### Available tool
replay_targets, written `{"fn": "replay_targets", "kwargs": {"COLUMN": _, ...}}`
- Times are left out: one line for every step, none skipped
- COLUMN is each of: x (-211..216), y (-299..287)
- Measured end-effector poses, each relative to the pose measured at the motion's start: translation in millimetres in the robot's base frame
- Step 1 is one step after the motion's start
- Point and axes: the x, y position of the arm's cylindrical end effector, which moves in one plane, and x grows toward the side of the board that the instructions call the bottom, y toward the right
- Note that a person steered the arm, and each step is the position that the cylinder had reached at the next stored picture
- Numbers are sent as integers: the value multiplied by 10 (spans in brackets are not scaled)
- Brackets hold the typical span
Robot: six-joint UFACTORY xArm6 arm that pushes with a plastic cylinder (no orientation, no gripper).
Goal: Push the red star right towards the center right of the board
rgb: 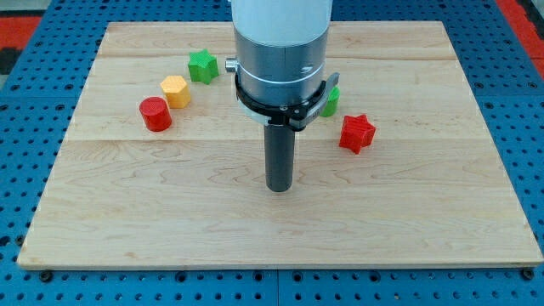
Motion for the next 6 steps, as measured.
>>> {"fn": "replay_targets", "kwargs": {"x": -107, "y": 177}}
{"fn": "replay_targets", "kwargs": {"x": -347, "y": 199}}
{"fn": "replay_targets", "kwargs": {"x": -594, "y": 197}}
{"fn": "replay_targets", "kwargs": {"x": -767, "y": 436}}
{"fn": "replay_targets", "kwargs": {"x": -581, "y": 1036}}
{"fn": "replay_targets", "kwargs": {"x": -645, "y": 1287}}
